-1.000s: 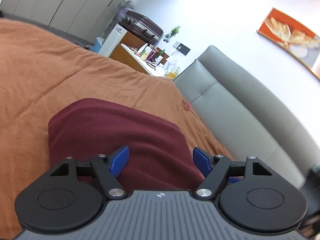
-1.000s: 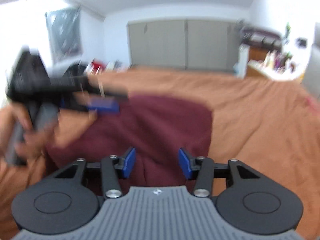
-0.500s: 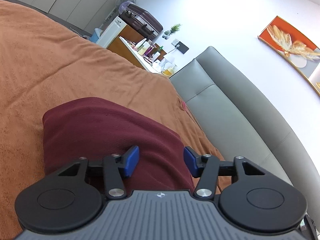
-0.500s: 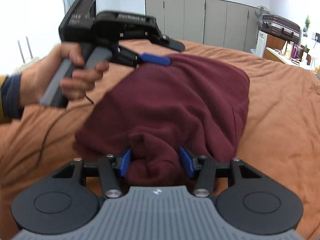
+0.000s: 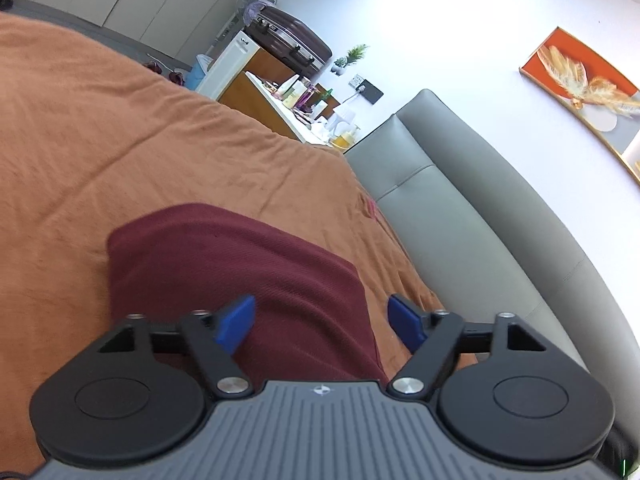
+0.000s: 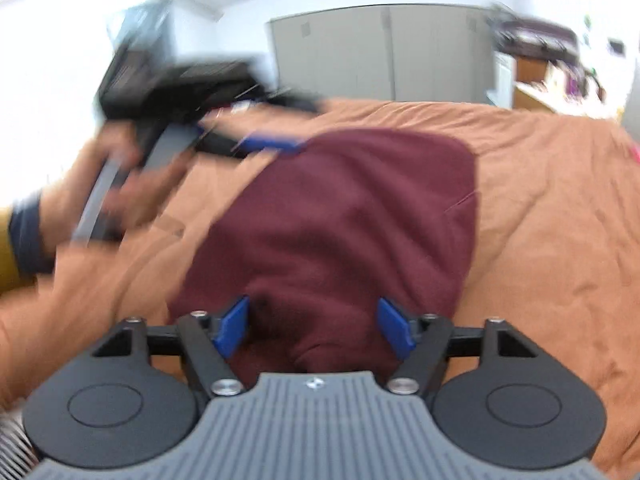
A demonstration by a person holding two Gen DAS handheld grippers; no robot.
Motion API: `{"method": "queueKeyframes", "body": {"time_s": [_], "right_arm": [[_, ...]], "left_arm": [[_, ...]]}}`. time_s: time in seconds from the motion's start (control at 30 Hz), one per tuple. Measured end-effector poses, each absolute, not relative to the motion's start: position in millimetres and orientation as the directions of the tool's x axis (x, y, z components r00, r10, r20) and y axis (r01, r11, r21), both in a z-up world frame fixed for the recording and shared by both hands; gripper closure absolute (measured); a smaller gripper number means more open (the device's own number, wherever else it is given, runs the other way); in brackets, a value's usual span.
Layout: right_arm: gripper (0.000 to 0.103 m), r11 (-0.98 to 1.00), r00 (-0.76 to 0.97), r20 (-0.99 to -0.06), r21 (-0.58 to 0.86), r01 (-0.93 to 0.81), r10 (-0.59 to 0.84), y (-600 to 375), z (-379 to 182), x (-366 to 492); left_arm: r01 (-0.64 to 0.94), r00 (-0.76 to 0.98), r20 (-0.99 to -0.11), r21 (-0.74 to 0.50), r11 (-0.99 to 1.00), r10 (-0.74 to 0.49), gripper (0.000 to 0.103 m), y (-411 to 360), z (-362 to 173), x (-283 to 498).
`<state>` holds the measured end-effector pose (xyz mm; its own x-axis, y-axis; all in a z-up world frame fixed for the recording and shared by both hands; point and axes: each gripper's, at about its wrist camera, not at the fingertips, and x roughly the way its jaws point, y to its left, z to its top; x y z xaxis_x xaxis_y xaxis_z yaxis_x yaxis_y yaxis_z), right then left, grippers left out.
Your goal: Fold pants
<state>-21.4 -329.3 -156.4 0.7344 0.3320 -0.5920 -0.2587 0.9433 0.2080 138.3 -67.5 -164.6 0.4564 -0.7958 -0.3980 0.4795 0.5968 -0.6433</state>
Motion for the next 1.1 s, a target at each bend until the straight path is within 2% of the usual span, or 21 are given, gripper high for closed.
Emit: {"method": "queueKeyframes", "body": {"time_s": [0.03, 0.1, 0.17, 0.3, 0.37, 0.4, 0.43, 0.5, 0.57, 0.63, 0.73, 0.77, 0.83, 0.87, 0.93, 1.0, 1.1], "right_arm": [[0.028, 0.94, 0.733, -0.592, 0.258, -0.223, 0.336, -341, -151, -15], [0.029, 0.93, 0.749, -0.573, 0.329, -0.162, 0.333, -362, -143, -3], [0.033, 0.943, 0.787, -0.552, 0.316, -0.107, 0.274, -373, -131, 8], [0.071, 0.929, 0.784, -0.533, 0.342, -0.145, 0.318, -367, -121, 33], [0.075, 0.955, 0.781, -0.561, 0.251, -0.156, 0.274, -352, -122, 54], [0.072, 0.963, 0.78, -0.567, 0.204, -0.177, 0.264, -348, -123, 66], [0.056, 0.96, 0.77, -0.574, 0.178, -0.215, 0.278, -347, -126, 79], [0.035, 0.954, 0.75, -0.591, 0.15, -0.26, 0.297, -354, -129, 102], [0.034, 0.955, 0.765, -0.579, 0.098, -0.28, 0.283, -361, -131, 120], [0.018, 0.954, 0.748, -0.608, 0.056, -0.295, 0.267, -367, -133, 147], [0.017, 0.922, 0.652, -0.684, 0.078, -0.38, 0.327, -370, -147, 181], [0.022, 0.914, 0.64, -0.693, 0.068, -0.4, 0.332, -372, -152, 186], [0.079, 0.922, 0.641, -0.706, 0.046, -0.384, 0.302, -376, -154, 195], [0.083, 0.932, 0.644, -0.711, 0.046, -0.36, 0.283, -381, -151, 198], [0.103, 0.928, 0.662, -0.675, 0.094, -0.361, 0.326, -392, -139, 200], [0.103, 0.942, 0.7, -0.654, 0.059, -0.331, 0.287, -392, -133, 202], [0.103, 0.95, 0.701, -0.672, 0.013, -0.313, 0.24, -383, -146, 217]], "left_arm": [[0.482, 0.456, -0.411, -0.631, 0.607, -0.789, 0.013, -65, -159, 135], [0.499, 0.438, -0.457, -0.593, 0.632, -0.774, 0.013, -63, -148, 129], [0.514, 0.401, -0.496, -0.574, 0.637, -0.77, 0.013, -66, -143, 120], [0.585, 0.28, -0.492, -0.594, 0.553, -0.824, 0.013, -82, -157, 92], [0.631, 0.244, -0.522, -0.554, 0.542, -0.817, 0.013, -96, -169, 76], [0.656, 0.227, -0.537, -0.531, 0.535, -0.812, 0.013, -103, -175, 69], [0.685, 0.237, -0.542, -0.495, 0.535, -0.806, 0.013, -108, -179, 62], [0.713, 0.252, -0.555, -0.447, 0.54, -0.793, 0.012, -113, -183, 55], [0.718, 0.239, -0.564, -0.446, 0.534, -0.791, 0.012, -116, -185, 56], [0.702, 0.221, -0.549, -0.485, 0.522, -0.806, 0.012, -114, -187, 61], [0.661, 0.193, -0.515, -0.561, 0.499, -0.835, 0.012, -108, -191, 73], [0.652, 0.187, -0.509, -0.575, 0.494, -0.84, 0.012, -105, -192, 75], [0.64, 0.176, -0.498, -0.598, 0.483, -0.849, 0.012, -102, -191, 80], [0.636, 0.167, -0.495, -0.606, 0.477, -0.853, 0.012, -101, -192, 82], [0.637, 0.151, -0.497, -0.612, 0.469, -0.854, 0.012, -100, -192, 82], [0.667, 0.138, -0.511, -0.585, 0.461, -0.848, 0.012, -102, -192, 80], [0.709, 0.13, -0.533, -0.539, 0.454, -0.836, 0.012, -107, -191, 72]]}}
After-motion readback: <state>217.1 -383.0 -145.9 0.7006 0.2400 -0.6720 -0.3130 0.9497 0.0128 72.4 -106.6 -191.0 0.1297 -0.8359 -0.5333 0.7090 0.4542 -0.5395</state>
